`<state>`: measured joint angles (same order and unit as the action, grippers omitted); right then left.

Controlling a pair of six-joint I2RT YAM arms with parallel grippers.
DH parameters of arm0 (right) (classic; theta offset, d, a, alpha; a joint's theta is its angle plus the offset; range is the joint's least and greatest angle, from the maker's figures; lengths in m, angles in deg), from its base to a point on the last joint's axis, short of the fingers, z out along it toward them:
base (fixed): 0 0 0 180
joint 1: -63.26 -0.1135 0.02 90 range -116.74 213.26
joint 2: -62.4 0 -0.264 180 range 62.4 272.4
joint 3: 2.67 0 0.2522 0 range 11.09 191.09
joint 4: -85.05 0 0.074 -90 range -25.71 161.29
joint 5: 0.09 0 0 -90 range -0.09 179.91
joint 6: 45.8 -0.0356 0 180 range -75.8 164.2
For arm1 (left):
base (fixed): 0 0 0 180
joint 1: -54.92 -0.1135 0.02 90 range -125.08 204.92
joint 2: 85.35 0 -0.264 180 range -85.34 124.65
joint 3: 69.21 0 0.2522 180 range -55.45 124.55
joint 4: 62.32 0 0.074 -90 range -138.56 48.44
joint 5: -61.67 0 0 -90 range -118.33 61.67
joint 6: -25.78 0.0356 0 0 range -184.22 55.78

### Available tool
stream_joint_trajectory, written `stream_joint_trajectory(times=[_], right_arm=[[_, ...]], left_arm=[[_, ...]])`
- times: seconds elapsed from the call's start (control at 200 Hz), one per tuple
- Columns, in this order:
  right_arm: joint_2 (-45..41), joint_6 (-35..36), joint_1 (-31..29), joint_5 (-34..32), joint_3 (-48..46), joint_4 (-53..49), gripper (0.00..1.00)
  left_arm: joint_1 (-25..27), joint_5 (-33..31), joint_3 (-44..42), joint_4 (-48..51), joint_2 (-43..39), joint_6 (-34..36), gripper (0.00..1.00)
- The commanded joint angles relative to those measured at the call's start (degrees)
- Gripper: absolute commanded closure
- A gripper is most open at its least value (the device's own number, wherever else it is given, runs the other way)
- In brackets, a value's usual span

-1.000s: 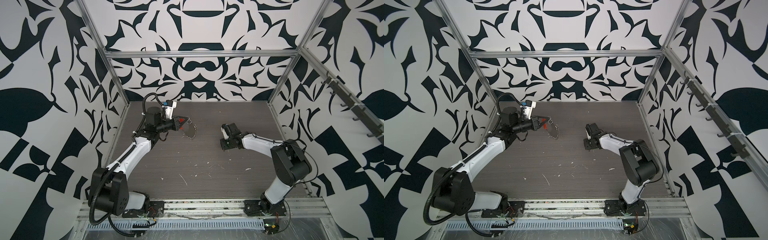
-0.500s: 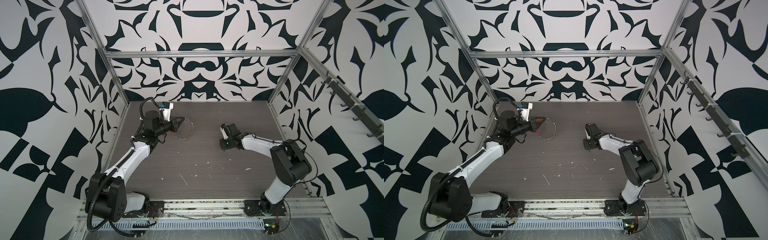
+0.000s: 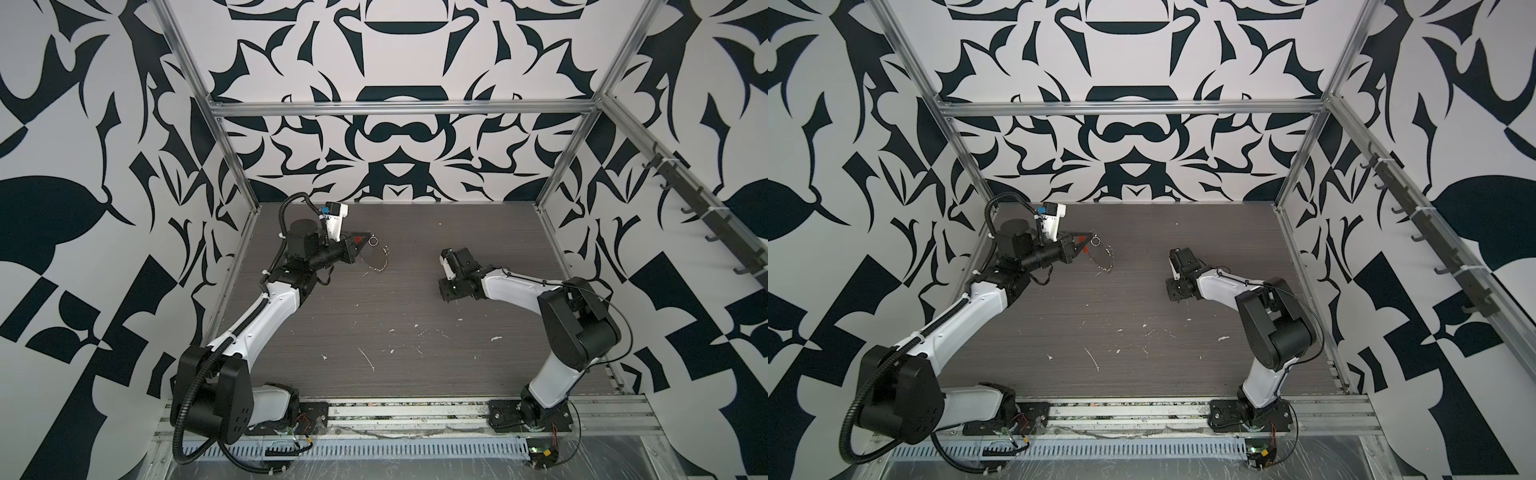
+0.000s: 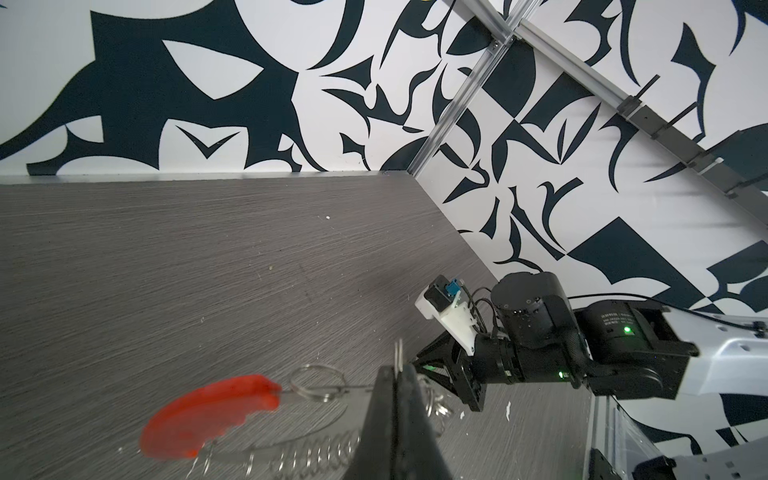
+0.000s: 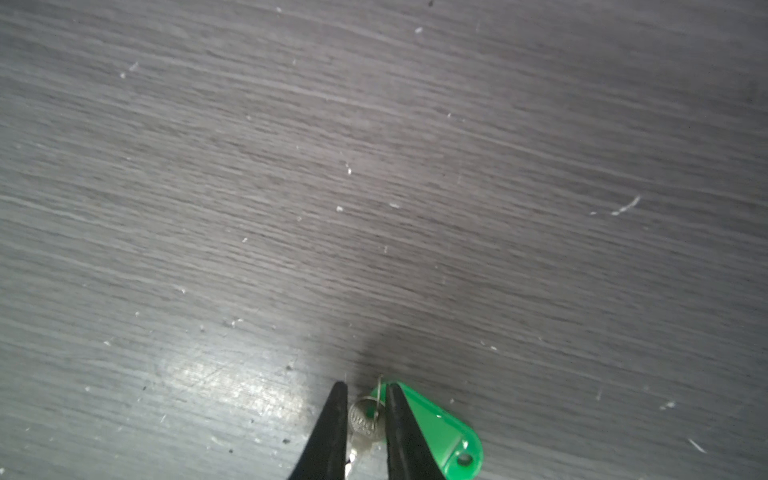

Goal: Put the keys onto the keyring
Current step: 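Grasp the green-tag key with the right gripper while the left holds the keyring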

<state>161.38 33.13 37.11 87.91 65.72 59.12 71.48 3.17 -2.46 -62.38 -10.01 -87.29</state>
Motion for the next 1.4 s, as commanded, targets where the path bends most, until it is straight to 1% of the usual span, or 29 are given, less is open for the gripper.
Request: stream_joint_trajectory(times=[0.0,0.28,0.44,0.56,0.775,1.395], right_arm=[[0.1,0.7,-0.4,-1.0,-0.3,-0.1,0.79],[0.0,0.6,-0.5,-1.5,-0.6,-0.1,0.79],[0.0,0.7,-0.7,-1.3,-0.6,-0.4,0.84],[-0.6,0.6,-0.8,-1.6,-0.7,-0.9,0.84],[-1.8,0.9,-0.9,-2.1,-0.7,-1.7,0.79],[-3.3,1.2,-1.6,-3.2,-1.4,-2.3,0.78]], left_arm=[[0.2,1.8,2.4,-0.3,-1.0,0.1,1.00],[0.2,2.8,3.3,0.9,-0.8,0.6,1.00],[0.2,2.9,3.1,0.8,-1.1,0.7,1.00],[0.2,2.9,3.1,1.1,-1.3,0.9,1.00],[0.2,3.2,3.2,1.5,-1.3,1.2,1.00],[0.2,3.5,3.2,2.6,-1.9,2.0,1.00]])
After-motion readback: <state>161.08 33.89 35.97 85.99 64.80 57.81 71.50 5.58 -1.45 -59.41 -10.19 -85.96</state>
